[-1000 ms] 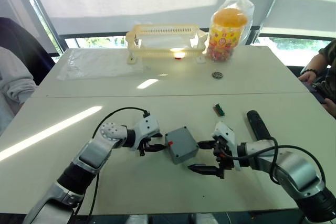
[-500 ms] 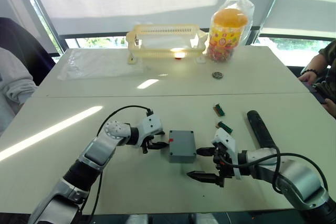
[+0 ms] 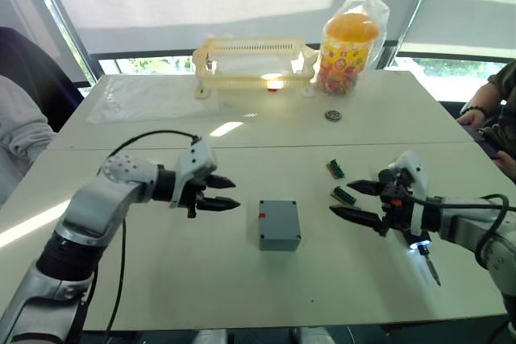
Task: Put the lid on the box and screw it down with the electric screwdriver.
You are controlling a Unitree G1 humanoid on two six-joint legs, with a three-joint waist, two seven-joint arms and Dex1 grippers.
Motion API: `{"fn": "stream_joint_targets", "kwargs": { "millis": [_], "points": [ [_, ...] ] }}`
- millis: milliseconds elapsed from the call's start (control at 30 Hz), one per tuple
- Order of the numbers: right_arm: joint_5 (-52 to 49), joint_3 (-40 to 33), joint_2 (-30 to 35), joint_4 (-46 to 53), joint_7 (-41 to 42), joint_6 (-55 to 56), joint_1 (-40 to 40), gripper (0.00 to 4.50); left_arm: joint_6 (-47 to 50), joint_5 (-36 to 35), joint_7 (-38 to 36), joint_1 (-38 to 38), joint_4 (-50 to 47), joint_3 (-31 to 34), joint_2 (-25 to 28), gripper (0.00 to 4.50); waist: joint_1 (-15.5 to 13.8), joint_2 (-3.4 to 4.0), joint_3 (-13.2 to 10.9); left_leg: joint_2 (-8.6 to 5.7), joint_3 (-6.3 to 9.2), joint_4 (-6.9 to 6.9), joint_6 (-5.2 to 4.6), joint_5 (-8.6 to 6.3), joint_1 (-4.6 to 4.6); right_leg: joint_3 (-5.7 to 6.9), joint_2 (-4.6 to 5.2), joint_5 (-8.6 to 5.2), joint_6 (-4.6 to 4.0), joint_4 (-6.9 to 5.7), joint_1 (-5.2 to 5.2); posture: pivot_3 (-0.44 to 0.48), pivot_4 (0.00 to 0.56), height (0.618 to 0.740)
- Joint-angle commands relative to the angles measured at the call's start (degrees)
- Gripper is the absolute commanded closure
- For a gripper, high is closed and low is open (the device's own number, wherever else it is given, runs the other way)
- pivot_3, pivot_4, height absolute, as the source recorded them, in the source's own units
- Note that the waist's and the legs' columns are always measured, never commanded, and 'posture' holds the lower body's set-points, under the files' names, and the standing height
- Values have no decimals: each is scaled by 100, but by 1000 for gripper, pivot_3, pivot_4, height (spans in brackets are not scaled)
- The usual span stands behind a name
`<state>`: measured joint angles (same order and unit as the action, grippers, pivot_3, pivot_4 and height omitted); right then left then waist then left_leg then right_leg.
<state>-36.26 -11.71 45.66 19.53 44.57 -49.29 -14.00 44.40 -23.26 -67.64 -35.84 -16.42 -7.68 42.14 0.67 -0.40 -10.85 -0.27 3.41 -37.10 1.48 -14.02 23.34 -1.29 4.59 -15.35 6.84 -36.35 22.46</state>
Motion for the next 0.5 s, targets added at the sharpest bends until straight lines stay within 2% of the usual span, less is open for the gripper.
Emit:
{"fn": "stream_joint_targets", "kwargs": {
  "millis": [33, 133, 500],
  "points": [
    [539, 289, -191, -589, -122, 682, -252, 920, -33, -53, 24, -176, -171, -203, -55, 2151, 8, 0, 0, 0, -2, 1, 0, 0, 1, -1, 0, 0, 0, 0, 3, 0, 150, 740],
    [898, 552, -348, -1100, -113, 1129, -419, 2427, -44, -63, 70, -263, -234, -380, -153, 2151, 10, 0, -1, 0, -3, 2, 0, 0, 4, -2, -2, 1, 1, -2, 8, 0, 150, 740],
    [1256, 606, -698, -1692, -162, 1702, -466, 2427, -48, -73, 234, -108, -402, -576, -200, 2151, 13, 1, -2, 0, -1, 2, 0, 0, 4, -2, -3, 1, 1, -8, 11, 0, 150, 740]
  ]
}}
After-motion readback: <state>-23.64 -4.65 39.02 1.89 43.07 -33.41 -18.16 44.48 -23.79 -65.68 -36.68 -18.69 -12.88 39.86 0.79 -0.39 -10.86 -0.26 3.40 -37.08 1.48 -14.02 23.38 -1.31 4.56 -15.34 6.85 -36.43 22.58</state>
